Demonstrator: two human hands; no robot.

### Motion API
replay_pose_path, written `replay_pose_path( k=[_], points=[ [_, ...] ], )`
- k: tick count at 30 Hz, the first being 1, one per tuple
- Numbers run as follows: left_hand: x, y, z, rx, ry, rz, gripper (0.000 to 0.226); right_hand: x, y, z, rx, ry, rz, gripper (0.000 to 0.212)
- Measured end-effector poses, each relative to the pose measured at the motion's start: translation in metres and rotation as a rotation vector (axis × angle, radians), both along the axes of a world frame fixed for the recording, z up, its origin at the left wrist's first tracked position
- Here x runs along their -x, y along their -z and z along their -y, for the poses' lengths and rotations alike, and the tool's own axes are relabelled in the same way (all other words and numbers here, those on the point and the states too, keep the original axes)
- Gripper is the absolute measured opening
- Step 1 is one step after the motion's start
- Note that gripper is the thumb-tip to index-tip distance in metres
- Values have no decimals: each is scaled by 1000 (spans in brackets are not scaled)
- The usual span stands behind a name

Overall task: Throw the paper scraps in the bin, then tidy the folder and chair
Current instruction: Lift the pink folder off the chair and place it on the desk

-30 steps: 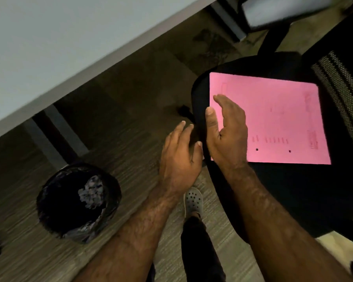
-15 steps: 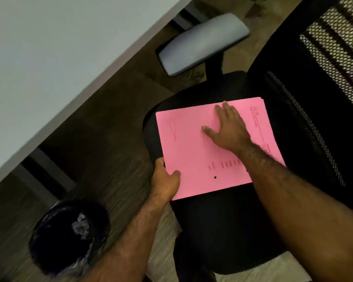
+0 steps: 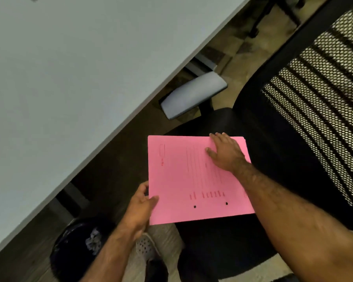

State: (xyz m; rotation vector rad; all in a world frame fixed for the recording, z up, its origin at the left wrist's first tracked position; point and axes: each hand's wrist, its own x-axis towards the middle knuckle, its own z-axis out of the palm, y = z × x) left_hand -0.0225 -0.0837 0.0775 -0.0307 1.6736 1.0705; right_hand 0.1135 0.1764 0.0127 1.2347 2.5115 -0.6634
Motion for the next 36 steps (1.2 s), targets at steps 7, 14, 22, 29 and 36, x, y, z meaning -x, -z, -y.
replay_pose_path(
  k=[7,14,22,29,36],
  points=[
    [40,-62,41,-72,64,-5,37,13,-65,37,-23,56,-105,64],
    [107,-132,84,-161,87,-223,34,55,-145,60,-127,-12,-217,38],
    [174,-197,140,-259,-13,-343,32,109,-222,99,38,3,-342,25],
    [233,-235,176,-332,-139,-345,22,149,-274,128,109,-134,-384,29],
    [279,-274,193,-458,-423,-232,24,191,-311,159,153,-55,-544,25]
  ],
)
